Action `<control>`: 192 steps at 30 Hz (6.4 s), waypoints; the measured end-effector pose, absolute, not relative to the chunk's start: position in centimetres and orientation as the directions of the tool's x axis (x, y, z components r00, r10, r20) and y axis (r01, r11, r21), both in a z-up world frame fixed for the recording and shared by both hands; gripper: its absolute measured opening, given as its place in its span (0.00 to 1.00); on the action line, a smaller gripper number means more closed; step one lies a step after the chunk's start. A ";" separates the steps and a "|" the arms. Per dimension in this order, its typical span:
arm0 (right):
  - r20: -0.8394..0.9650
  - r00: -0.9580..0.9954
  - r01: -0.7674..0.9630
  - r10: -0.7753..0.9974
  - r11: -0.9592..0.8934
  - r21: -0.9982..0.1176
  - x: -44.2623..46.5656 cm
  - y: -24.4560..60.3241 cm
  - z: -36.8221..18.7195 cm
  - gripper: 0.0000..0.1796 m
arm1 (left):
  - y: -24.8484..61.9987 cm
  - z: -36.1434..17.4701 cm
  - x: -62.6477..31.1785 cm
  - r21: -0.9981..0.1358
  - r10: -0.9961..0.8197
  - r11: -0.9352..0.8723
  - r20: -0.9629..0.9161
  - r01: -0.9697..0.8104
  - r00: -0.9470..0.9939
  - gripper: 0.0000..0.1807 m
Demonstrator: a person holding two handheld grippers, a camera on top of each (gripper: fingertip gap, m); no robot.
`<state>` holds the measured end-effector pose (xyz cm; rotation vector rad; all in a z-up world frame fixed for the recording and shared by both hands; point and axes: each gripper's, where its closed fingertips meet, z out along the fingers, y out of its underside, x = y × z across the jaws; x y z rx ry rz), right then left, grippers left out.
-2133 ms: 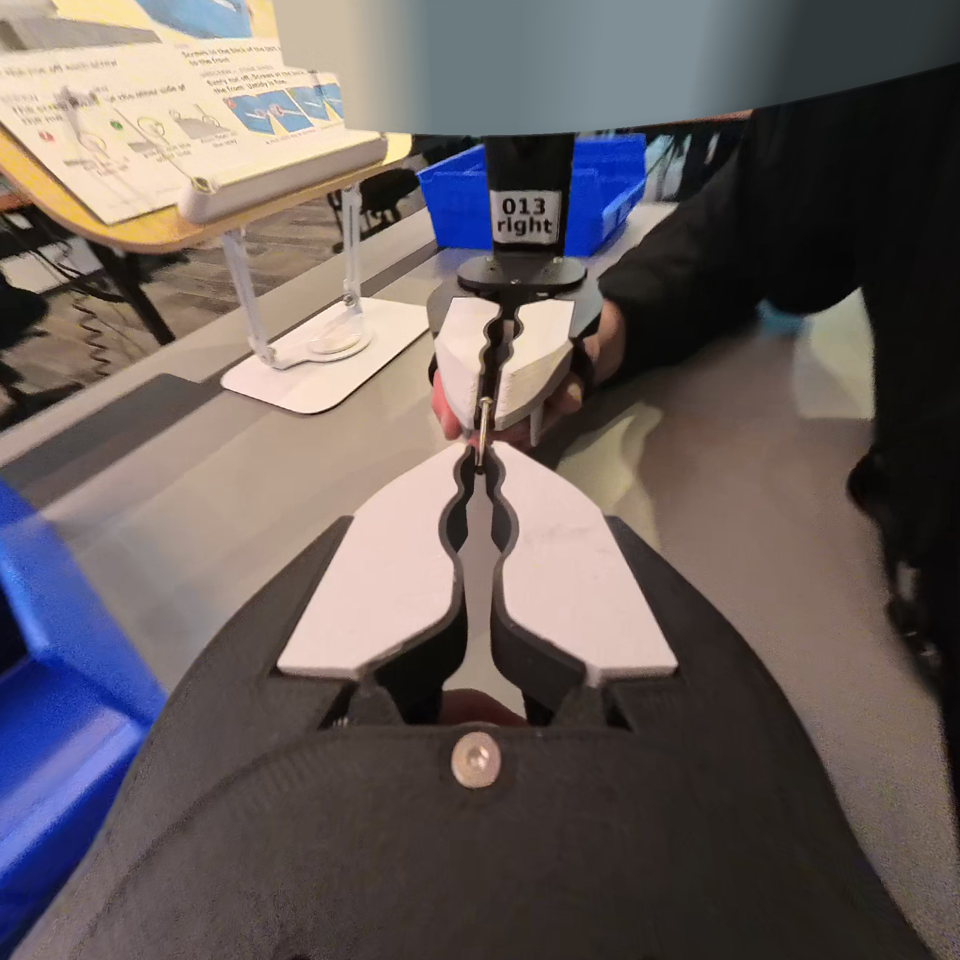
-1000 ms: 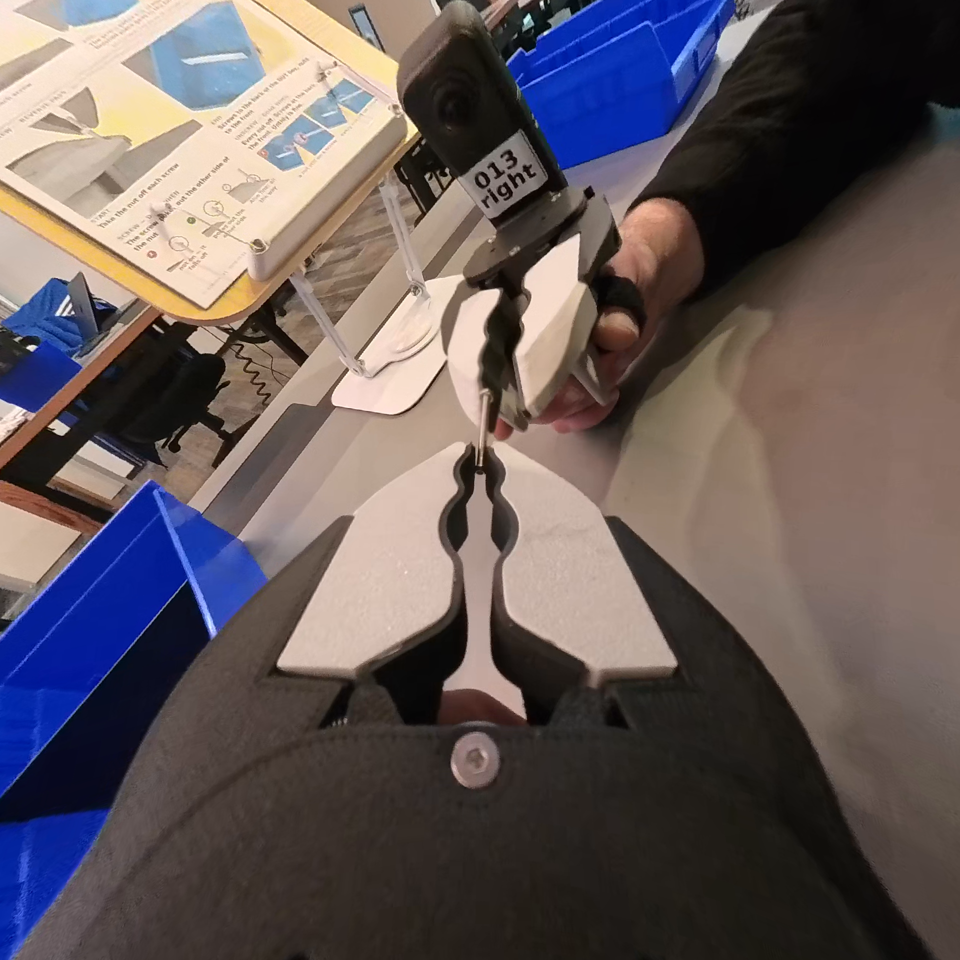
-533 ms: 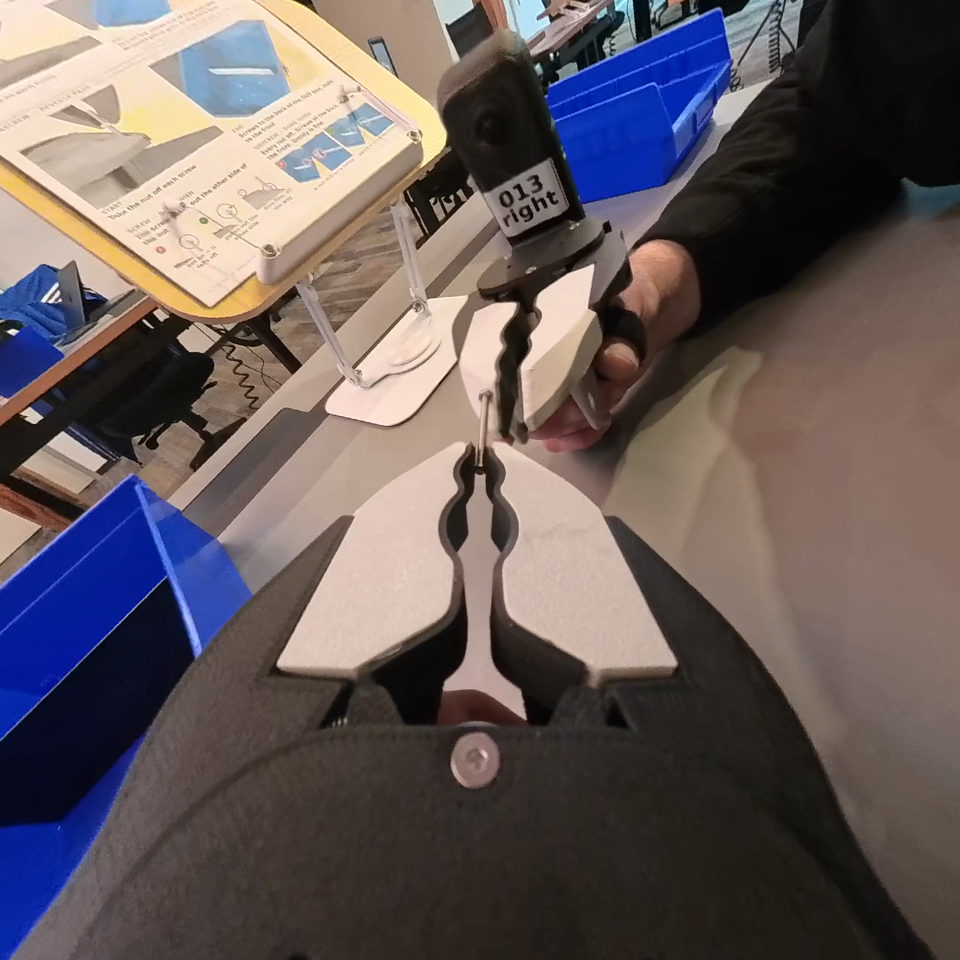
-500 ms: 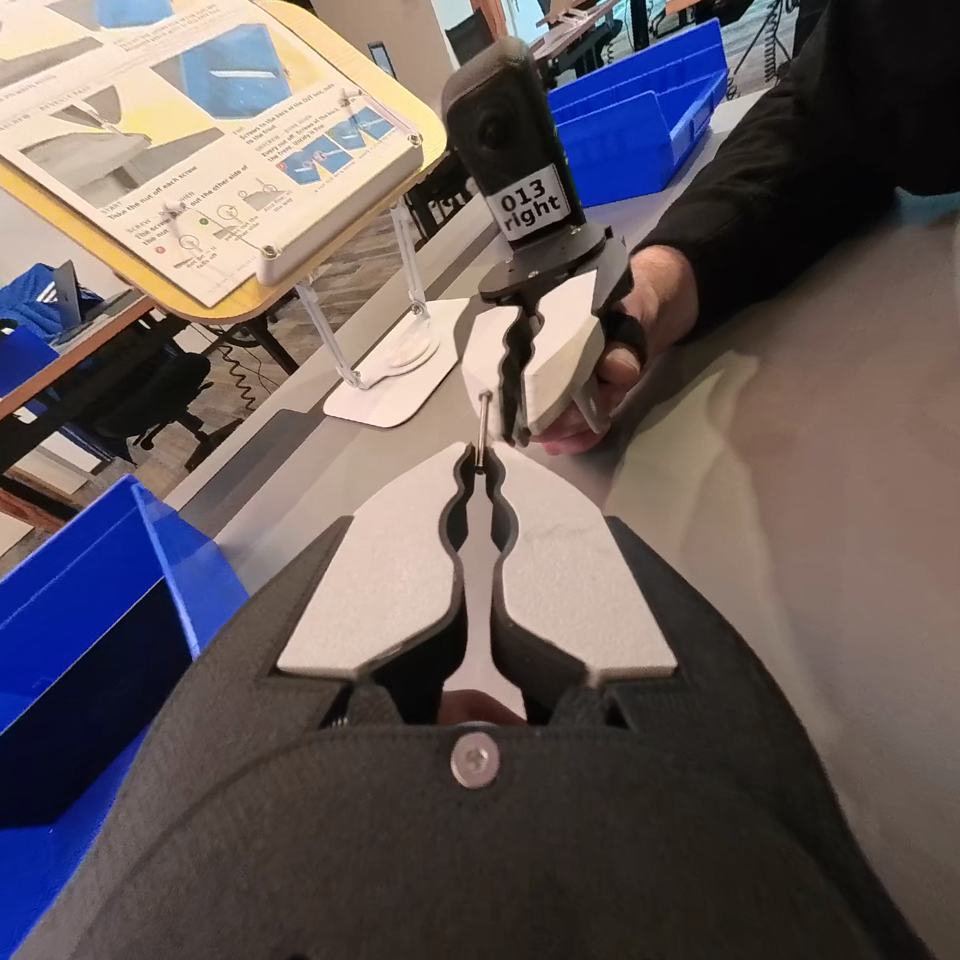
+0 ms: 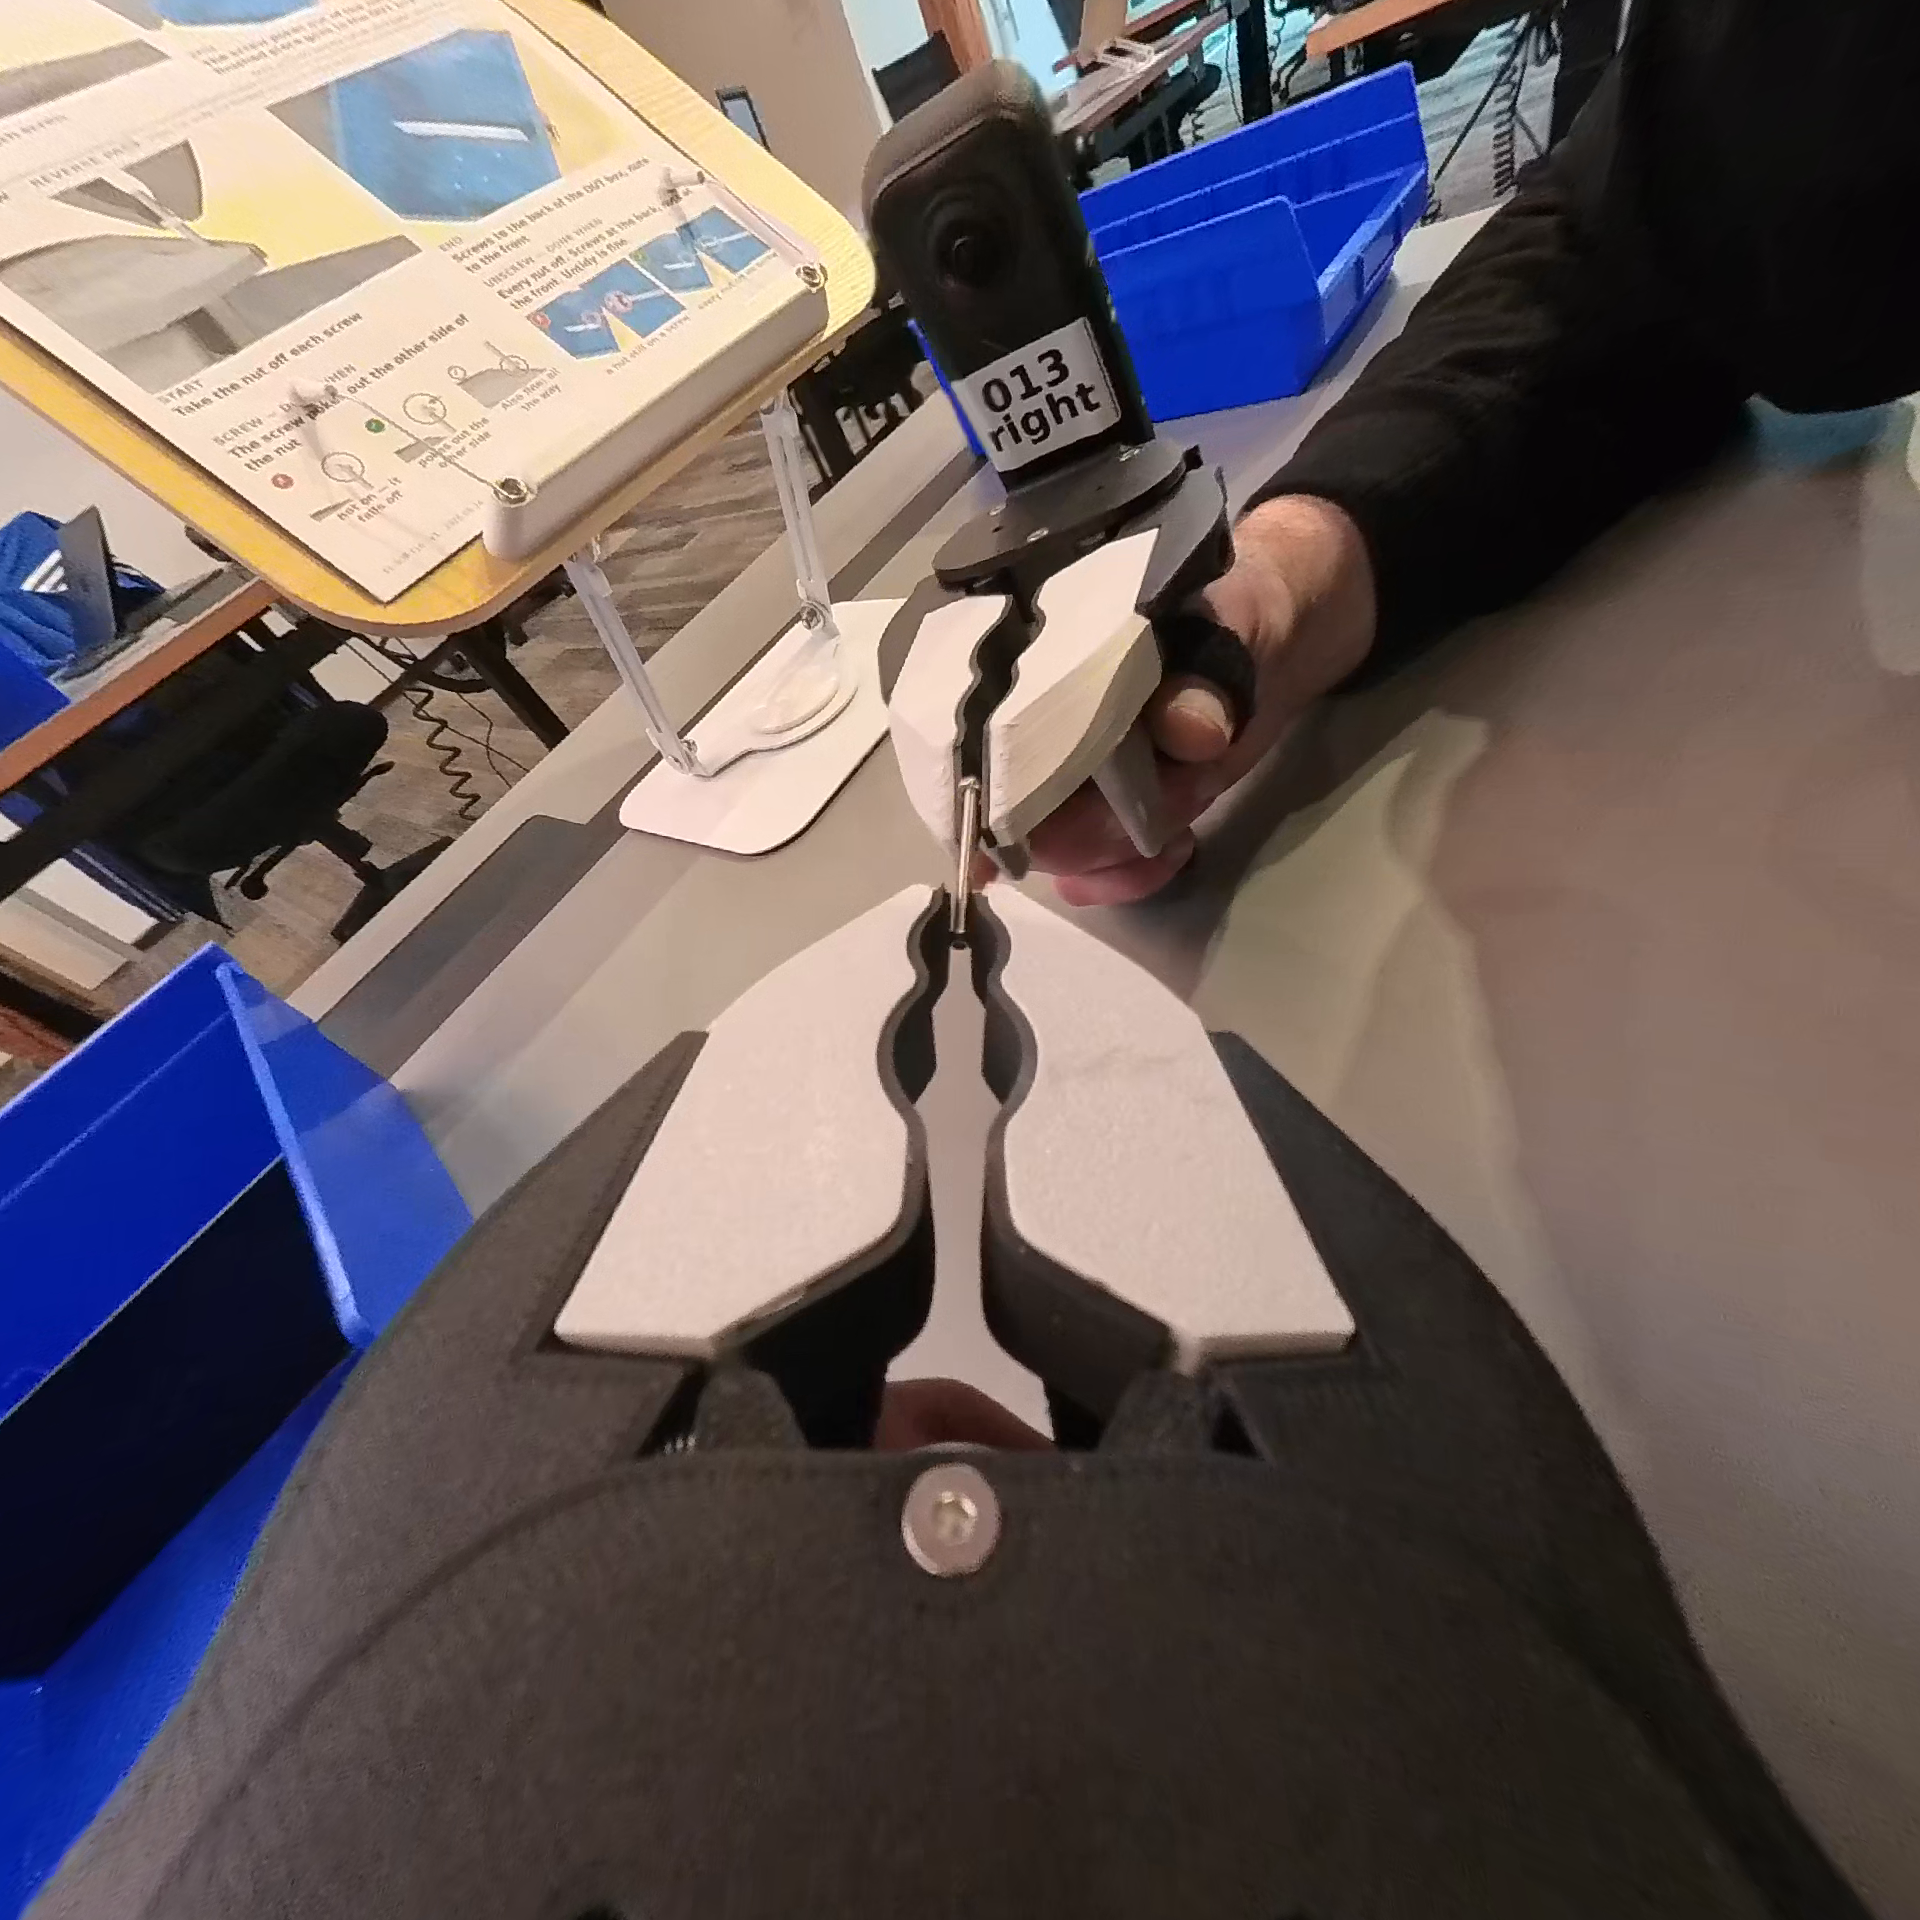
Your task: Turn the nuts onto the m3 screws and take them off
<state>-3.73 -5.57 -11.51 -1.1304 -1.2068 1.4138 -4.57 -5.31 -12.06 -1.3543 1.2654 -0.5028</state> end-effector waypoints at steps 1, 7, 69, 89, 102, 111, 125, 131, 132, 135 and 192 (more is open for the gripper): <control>-0.086 -0.148 -0.075 0.985 -0.098 -0.992 -3.8 -5.5 -11.6 0.02 | -5.3 -12.1 -4.6 -0.882 -0.859 0.257 -0.396 -0.395 0.325 0.02; -0.202 -0.185 -0.024 0.962 -0.210 -0.977 -4.0 -5.5 -12.2 0.02 | -5.0 -12.4 -5.0 -0.688 -0.718 0.418 -0.650 -0.593 0.249 0.02; -0.211 -0.186 0.026 0.960 -0.210 -0.977 -3.7 -5.2 -12.7 0.04 | -4.9 -13.1 -4.7 -0.758 -0.793 0.319 -0.542 -0.569 0.278 0.02; -0.016 0.129 -0.050 0.991 -0.010 -0.999 0.1 -2.3 -11.8 0.10 | -4.5 -12.6 -2.6 -0.867 -0.862 0.286 -0.419 -0.408 0.285 0.02; 0.032 0.534 -0.079 0.845 0.087 -0.993 8.5 -2.4 -11.1 0.09 | -4.9 -12.8 5.3 -0.926 -0.931 0.284 -0.329 -0.247 0.162 0.02; 0.064 0.708 -0.080 0.704 0.170 -0.982 14.9 -4.0 -10.1 0.08 | -6.2 -12.6 13.3 -0.941 -0.953 0.293 -0.302 -0.171 0.034 0.02; -0.123 0.840 -0.271 0.528 0.212 -0.939 26.4 -9.3 -9.4 0.12 | -8.7 -11.2 23.3 -0.975 -0.968 0.218 -0.212 -0.031 -0.131 0.02; -0.229 0.871 -0.359 0.435 0.245 -0.900 29.9 -12.1 -9.4 0.12 | -10.7 -11.8 25.7 -0.983 -0.966 0.184 -0.179 -0.010 -0.185 0.02; -0.233 0.871 -0.364 0.433 0.248 -0.898 29.8 -12.6 -9.4 0.12 | -10.8 -12.1 25.7 -0.984 -0.968 0.180 -0.175 -0.011 -0.182 0.02; -0.220 0.872 -0.349 0.437 0.242 -0.905 28.7 -13.6 -9.5 0.12 | -10.9 -12.4 25.3 -0.986 -0.971 0.166 -0.161 -0.014 -0.180 0.02; -0.272 0.834 -0.329 0.480 0.037 -0.944 25.2 -13.4 -11.4 0.15 | -12.4 -13.7 21.7 -0.992 -0.977 0.122 -0.114 -0.035 -0.181 0.02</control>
